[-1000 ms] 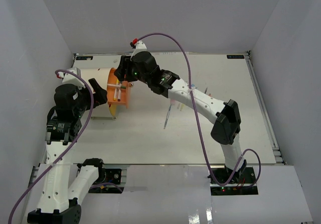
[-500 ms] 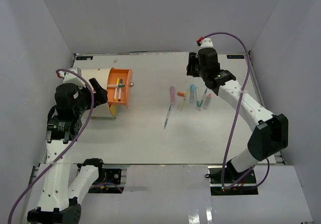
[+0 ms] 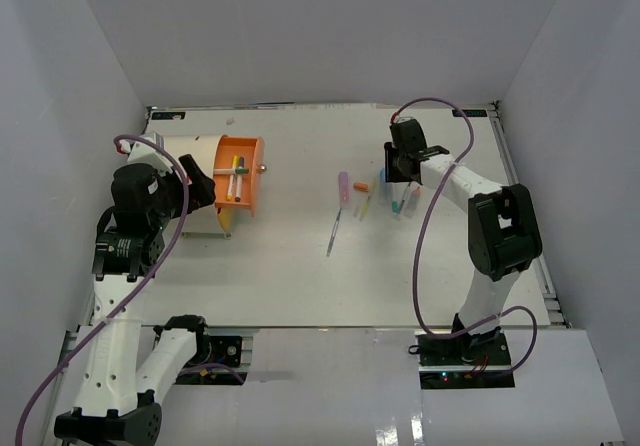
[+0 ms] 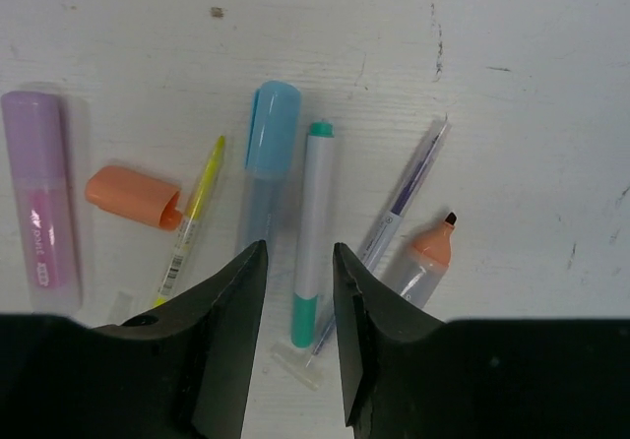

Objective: Sort the stationery into containers
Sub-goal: Pick up the pen from the center of the board.

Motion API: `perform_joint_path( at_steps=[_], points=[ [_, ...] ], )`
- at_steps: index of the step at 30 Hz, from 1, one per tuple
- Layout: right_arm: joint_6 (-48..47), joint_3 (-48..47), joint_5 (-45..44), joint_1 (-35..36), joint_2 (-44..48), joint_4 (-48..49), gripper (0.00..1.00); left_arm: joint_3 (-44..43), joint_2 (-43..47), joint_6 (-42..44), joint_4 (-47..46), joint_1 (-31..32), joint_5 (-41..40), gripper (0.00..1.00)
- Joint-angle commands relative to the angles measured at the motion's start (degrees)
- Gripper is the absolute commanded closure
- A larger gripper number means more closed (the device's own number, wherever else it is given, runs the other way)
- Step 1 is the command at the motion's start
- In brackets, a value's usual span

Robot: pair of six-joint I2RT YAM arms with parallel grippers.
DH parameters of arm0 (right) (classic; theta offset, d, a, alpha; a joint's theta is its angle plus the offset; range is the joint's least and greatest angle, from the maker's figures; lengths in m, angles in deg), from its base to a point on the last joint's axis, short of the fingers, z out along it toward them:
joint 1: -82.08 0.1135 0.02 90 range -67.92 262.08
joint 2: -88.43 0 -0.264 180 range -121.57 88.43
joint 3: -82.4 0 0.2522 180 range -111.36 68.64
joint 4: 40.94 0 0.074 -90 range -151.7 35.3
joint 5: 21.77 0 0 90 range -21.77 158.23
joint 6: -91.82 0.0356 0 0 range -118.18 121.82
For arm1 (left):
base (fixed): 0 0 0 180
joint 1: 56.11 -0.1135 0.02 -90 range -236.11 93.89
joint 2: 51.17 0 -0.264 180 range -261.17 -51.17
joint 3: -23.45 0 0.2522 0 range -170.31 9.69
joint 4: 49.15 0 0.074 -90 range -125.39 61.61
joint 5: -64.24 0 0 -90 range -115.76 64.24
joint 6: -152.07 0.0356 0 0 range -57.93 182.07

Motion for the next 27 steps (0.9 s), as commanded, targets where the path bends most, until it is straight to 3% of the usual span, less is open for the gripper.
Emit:
perform_joint_path(
  at_steps=[1, 16, 27],
  points=[
    [-0.31, -1.79, 0.33, -1.13, -2.29, 0.45, 0.61, -0.04, 0.18, 0.24, 0.70, 0.36, 0.29, 0.02],
    [0.49, -2.41, 1.39, -1.92, -11.60, 0.62, 0.65, 0.93, 0.27, 0.24, 0.44, 0.36, 0.29, 0.02],
    [2.77, -2.76, 0.43, -2.80, -11.26, 0.62, 0.88, 0.93, 0.36, 0.15, 0.53, 0.27, 0.29, 0.02]
  ],
)
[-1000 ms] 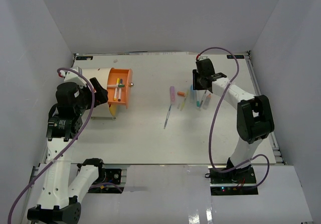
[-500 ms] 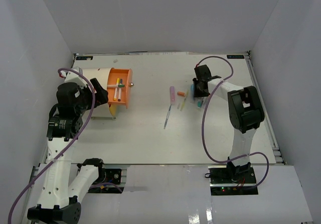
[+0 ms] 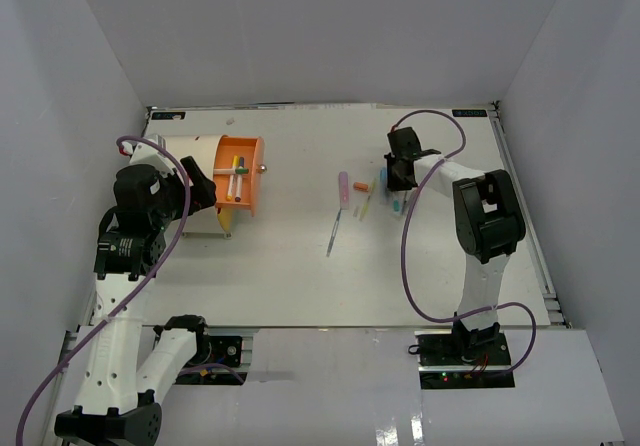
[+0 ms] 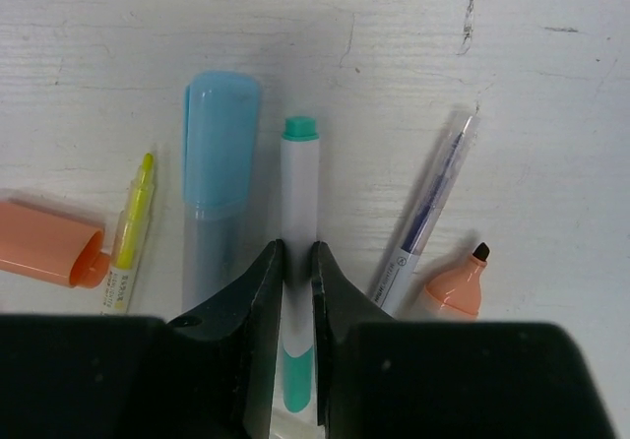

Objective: Sort the stationery into containers
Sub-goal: Pick up the pen from the center of the board, then place the pen in the drawer.

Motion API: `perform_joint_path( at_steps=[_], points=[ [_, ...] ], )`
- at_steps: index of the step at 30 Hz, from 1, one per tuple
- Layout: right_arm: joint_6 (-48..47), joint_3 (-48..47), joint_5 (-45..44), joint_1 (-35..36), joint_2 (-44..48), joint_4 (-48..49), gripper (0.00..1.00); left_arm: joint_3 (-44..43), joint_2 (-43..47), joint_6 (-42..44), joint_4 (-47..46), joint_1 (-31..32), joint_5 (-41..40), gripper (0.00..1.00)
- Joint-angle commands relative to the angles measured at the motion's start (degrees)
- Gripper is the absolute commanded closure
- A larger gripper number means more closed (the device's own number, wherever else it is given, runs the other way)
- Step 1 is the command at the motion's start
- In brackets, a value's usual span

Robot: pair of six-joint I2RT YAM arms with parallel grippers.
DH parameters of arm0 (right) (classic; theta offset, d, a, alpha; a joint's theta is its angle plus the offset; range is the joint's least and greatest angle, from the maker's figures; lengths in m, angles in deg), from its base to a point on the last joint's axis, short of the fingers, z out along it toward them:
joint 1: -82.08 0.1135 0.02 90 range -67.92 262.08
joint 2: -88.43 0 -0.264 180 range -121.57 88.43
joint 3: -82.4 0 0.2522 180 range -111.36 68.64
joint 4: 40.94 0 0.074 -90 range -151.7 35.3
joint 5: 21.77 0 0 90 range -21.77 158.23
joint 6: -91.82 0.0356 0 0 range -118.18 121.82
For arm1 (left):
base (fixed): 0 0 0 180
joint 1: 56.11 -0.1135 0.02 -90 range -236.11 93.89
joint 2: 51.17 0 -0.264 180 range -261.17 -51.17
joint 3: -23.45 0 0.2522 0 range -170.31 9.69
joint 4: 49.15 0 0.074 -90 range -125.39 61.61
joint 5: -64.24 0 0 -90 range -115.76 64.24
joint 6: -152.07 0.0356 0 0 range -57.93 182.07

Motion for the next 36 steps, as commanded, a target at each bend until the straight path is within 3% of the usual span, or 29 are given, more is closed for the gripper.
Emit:
perform_joint_path(
  at_steps=[1, 6, 14, 19, 31, 36],
  points=[
    [1.28, -1.86, -0.98, -0.83, -0.29, -0.43, 0.91, -0.12, 0.40, 0.13, 0.55, 0.36, 0.29, 0.02],
    [1.99, -3.71, -0.98, -1.01, 3.66, -0.52, 0.92, -0.30, 0.40, 0.13, 0.64, 0.36, 0.21, 0.02],
    [6.63, -6.96, 4.81, -0.04, 17.46, -1.31, 0.92, -0.65, 0.40, -0.13, 0.46, 0.36, 0.12, 0.02],
    [12.00, -10.56, 9.12, 7.77, 23.18, 2.20, 0.92, -0.47, 0.05, -0.13, 0.20, 0.36, 0.29, 0.02],
    [22.99, -29.44, 15.28, 29.04, 12.65, 14.51, 0.88, -0.83, 1.10, -0.57, 0.37, 0.36, 0.29, 0.02],
    [25.10, -30.87, 12.65, 34.76, 7.89, 19.25, 0.84, -0.74, 1.63, -0.40, 0.55, 0.36, 0.03, 0.02]
  ],
)
